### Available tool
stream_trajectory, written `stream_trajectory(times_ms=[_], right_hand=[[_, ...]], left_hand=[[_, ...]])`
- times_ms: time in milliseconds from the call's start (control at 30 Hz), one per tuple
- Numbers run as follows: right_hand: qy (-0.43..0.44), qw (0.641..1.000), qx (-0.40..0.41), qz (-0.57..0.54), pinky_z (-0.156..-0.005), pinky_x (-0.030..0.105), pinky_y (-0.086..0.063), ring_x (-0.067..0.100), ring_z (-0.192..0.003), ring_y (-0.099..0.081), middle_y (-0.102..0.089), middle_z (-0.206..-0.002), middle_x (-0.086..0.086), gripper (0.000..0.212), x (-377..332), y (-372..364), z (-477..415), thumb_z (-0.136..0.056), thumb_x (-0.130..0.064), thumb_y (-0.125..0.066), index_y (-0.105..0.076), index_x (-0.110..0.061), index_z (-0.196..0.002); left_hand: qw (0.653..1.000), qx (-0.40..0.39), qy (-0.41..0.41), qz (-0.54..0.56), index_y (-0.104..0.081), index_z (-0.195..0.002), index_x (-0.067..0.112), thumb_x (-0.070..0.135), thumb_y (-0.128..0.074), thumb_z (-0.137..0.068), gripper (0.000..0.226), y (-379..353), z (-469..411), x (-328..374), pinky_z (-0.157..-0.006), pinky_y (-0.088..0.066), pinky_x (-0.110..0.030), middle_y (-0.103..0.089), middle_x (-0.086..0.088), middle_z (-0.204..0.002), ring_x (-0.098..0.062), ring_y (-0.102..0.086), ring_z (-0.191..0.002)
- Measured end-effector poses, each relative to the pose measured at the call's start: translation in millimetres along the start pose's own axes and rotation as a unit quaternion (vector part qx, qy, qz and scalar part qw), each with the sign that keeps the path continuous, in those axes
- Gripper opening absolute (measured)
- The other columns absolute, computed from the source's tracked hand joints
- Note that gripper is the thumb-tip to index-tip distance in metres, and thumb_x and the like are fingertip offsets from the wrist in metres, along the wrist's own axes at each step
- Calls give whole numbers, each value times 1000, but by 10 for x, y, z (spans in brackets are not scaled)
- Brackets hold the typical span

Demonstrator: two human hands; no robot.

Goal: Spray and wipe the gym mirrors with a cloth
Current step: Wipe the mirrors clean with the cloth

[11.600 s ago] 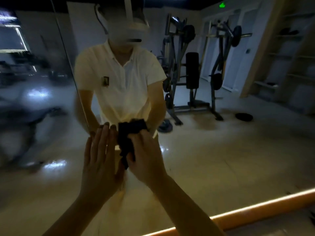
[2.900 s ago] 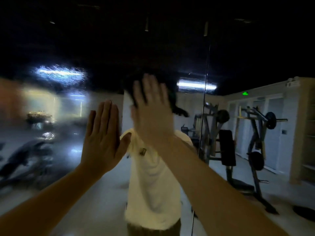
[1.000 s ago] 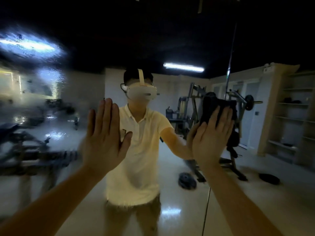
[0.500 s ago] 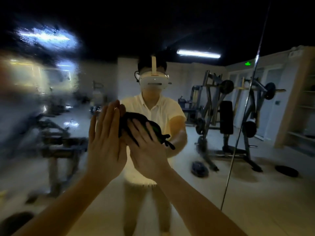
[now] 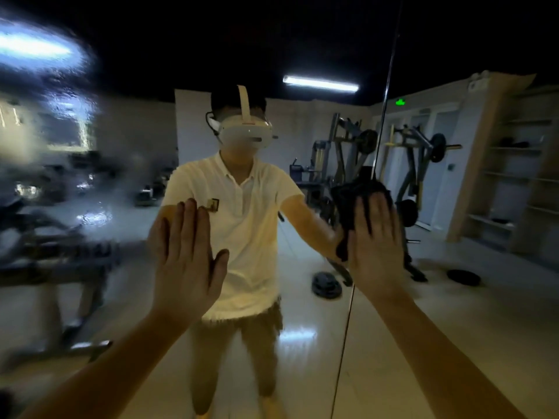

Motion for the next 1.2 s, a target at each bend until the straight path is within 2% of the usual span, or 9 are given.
stream_trajectory(times_ms=[133, 233, 400, 567, 733, 800, 1033, 1100, 1200], right_hand=[[-147, 987, 16, -56, -125, 58, -19, 41, -156, -17, -22, -166, 27, 58, 15, -131, 302, -108, -21, -34, -22, -2, -161], [-171, 979, 35, -106, -124, 61, -18, 44, -155, -18, -23, -164, 30, 57, -472, -222, 396, -110, -26, -24, -26, 1, -159], [-65, 987, 43, -143, -128, 56, -8, 34, -159, -7, -25, -164, 26, 56, -1478, -357, 464, -108, -27, -32, -27, -4, -158], [91, 986, 11, -138, -128, 55, -6, 34, -157, -12, -30, -162, 20, 62, -2279, -431, 616, -97, -18, -52, -33, -8, -156], [266, 958, -36, -102, -129, 49, -12, 28, -159, -13, -28, -168, 13, 56, -2660, -452, 1037, -104, -17, -35, -34, -12, -160], [289, 950, -69, -93, -129, 48, -13, 28, -158, -17, -28, -168, 13, 53, -2506, -461, 1140, -107, -19, -28, -36, -10, -159], [108, 988, -97, -43, -129, 51, -10, 39, -149, -28, -44, -153, 26, 59, -993, -310, 1269, -92, -8, -57, -41, -1, -149], [35, 994, -100, -17, -126, 57, -19, 40, -149, -30, -41, -155, 27, 61, -570, -291, 1330, -94, -8, -63, -41, -1, -150], [-40, 997, -73, 1, -118, 60, -32, 42, -145, -36, -39, -155, 27, 52, -195, -234, 1441, -103, -24, -54, -43, -7, -151]], left_hand=[[1000, -7, 1, -16, -18, -162, -7, 47, -42, -102, 84, -87, 16, -18, -126, -17, -66, -11, -28, -171, -46, -14, -158], [1000, -12, 5, 5, -19, -162, -6, 45, -42, -103, 81, -55, 9, -22, -125, -18, -66, -11, -28, -171, -45, -14, -159], [995, -23, -44, 83, -29, -160, -5, 26, -56, -101, 72, 265, 68, -112, -124, -22, -66, -18, -24, -171, -39, -15, -160], [997, -38, 0, 68, -27, -161, -3, 22, -56, -97, 75, 434, 576, -499, -130, -13, -58, -21, -23, -171, -38, -18, -160], [998, -33, 2, 56, -33, -154, -11, 15, -64, -93, 74, 399, 1005, -536, -124, -23, -66, -25, -29, -167, -45, -25, -156], [997, -40, 1, 62, -34, -154, -11, 14, -66, -91, 75, 352, 1060, -440, -122, -24, -68, -24, -29, -168, -45, -23, -157], [997, -63, 31, 45, -27, -158, -8, 35, -67, -95, 86, 66, 1095, -77, -125, -19, -66, -17, -33, -168, -49, -16, -157], [996, -64, 45, 31, -23, -161, -6, 39, -67, -95, 91, 4, 1108, -64, -125, -18, -66, -16, -32, -168, -48, -14, -158], [998, -58, 36, 14, -24, -161, -6, 40, -68, -95, 92, -27, 1126, -88, -126, -16, -64, -18, -33, -168, -46, -14, -158]])
Point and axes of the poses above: each hand's wrist, its own z-axis away from the middle knuckle, its own y-axis out of the back of the hand, x = y × z, the point moved 5 cm from there along -z, towards the middle knuckle
